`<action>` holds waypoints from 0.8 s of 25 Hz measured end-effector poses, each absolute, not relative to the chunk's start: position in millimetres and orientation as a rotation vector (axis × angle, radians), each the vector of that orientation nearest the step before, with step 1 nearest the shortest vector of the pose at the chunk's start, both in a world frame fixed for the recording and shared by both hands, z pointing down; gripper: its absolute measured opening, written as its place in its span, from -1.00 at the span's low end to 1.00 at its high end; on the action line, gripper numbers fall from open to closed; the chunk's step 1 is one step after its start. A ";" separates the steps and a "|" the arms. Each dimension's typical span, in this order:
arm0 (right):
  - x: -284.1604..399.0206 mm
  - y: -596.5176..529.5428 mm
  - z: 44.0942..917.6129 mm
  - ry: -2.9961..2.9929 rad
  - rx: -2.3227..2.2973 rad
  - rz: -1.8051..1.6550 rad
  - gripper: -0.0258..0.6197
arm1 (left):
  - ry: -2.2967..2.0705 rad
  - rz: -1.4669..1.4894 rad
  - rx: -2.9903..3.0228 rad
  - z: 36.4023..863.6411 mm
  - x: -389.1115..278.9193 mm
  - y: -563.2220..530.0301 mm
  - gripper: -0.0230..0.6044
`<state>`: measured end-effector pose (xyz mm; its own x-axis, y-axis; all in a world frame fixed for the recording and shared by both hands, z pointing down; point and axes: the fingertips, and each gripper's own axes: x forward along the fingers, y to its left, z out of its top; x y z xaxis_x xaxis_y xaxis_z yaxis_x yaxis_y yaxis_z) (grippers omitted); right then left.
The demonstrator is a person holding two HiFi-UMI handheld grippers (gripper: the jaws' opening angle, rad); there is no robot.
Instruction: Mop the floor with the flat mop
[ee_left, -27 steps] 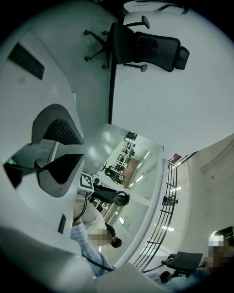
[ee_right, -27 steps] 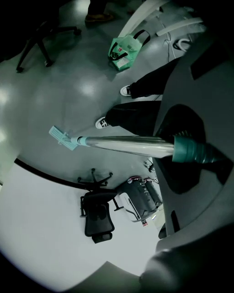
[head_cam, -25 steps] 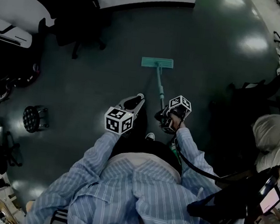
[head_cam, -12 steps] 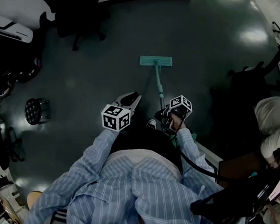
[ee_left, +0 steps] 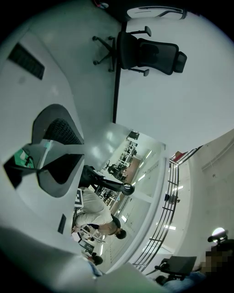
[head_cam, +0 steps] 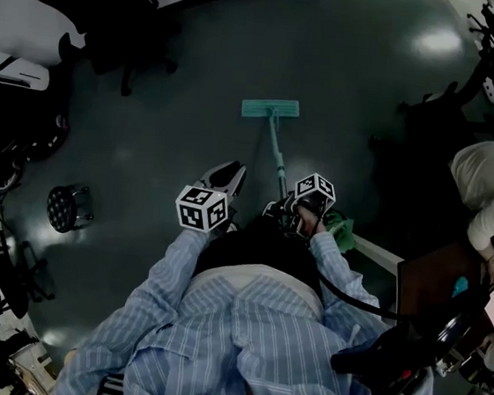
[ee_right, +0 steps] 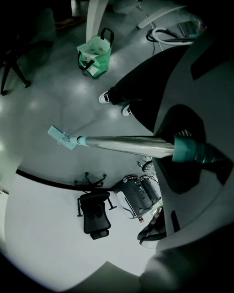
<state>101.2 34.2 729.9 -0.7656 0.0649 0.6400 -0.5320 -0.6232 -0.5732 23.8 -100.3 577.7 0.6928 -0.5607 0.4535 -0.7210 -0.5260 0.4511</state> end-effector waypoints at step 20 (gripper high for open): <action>-19.2 137.1 718.8 -1.101 0.982 2.577 -0.79 | -0.907 0.325 2.328 576.1 -104.5 3.8 -0.71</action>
<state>-19.2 137.1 718.8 -0.7682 -0.0948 0.6332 -0.3922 -0.7121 -0.5824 -104.5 3.8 576.1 0.7348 -0.5277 0.4261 -0.6782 -0.5775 0.4545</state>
